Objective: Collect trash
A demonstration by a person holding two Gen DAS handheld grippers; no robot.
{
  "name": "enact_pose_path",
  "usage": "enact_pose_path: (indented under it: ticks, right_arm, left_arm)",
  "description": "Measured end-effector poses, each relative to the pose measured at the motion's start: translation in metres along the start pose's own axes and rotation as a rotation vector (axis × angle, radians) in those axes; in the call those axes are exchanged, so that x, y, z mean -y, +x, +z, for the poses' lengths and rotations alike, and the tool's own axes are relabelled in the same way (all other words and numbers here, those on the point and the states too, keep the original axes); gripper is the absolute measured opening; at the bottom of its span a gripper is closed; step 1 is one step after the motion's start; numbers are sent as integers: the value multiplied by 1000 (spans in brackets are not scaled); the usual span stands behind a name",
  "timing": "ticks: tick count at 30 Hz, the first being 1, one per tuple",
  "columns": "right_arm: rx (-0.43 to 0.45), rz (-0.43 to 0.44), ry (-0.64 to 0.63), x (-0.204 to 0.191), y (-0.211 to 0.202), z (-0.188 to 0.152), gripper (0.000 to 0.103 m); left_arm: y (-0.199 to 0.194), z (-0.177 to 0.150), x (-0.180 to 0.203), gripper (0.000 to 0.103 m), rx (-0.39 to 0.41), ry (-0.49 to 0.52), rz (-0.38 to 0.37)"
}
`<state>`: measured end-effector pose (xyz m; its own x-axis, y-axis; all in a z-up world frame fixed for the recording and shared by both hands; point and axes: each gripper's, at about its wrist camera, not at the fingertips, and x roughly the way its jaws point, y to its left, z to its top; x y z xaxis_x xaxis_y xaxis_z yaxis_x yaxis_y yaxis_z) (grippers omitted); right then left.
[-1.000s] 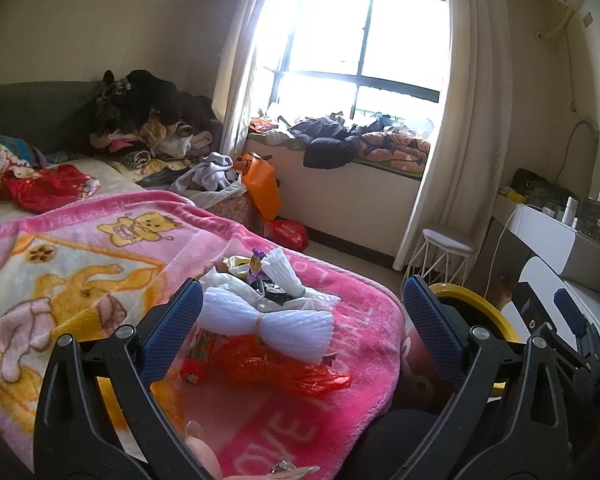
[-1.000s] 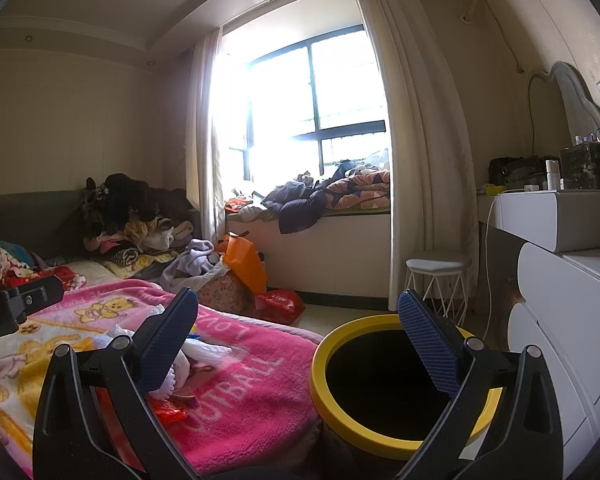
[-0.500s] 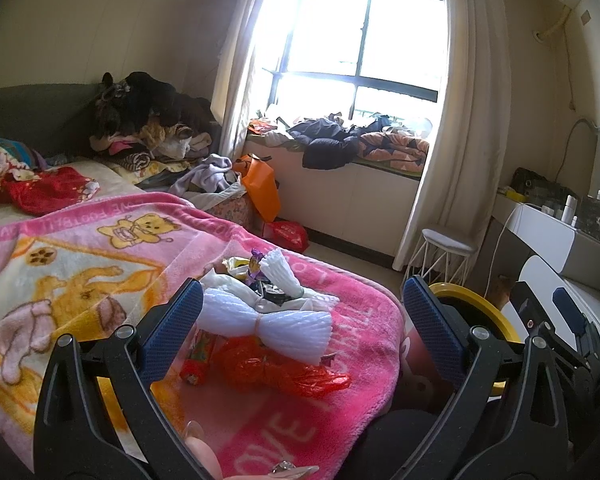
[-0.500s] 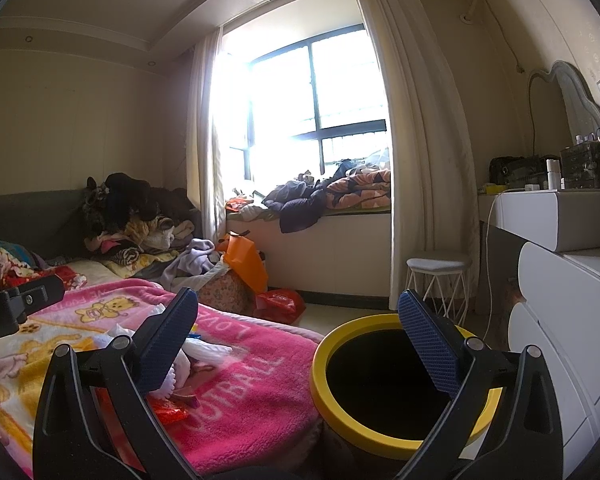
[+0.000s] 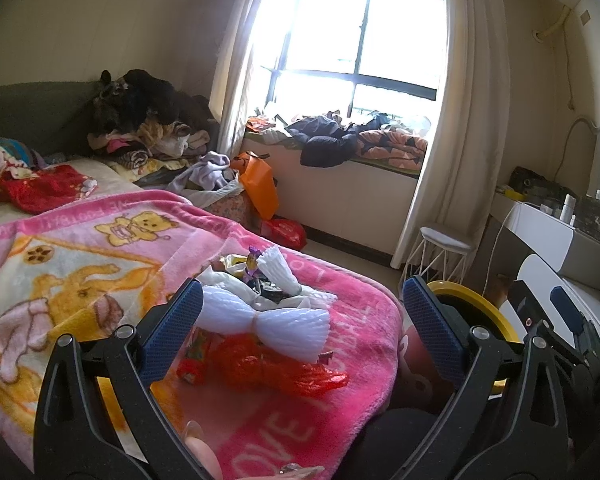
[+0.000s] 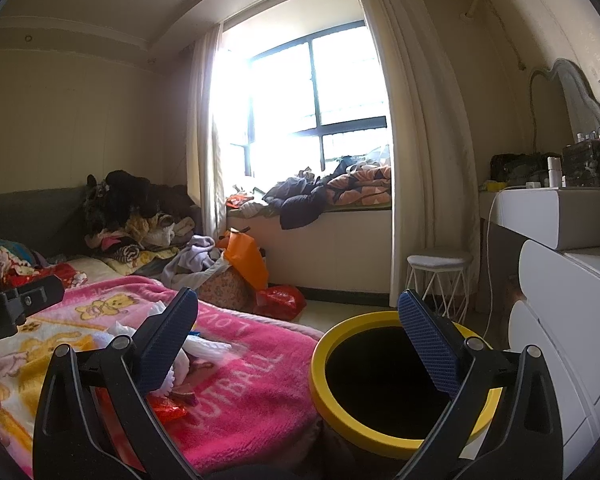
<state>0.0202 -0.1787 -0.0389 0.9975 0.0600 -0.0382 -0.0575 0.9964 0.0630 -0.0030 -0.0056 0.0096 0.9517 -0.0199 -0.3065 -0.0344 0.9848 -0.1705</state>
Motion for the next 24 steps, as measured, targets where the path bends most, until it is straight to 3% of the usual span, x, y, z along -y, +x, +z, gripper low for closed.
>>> enact_pose_path:
  ticks: [7,24]
  right_arm:
    - [-44,79,-32,-8,7,2,98]
    - [-199,388,-112,-76,55,14,98]
  left_arm:
    - [6,-3,-16,92,-6,-26,-12]
    - [22,-1,-86,92,-31,-137,127]
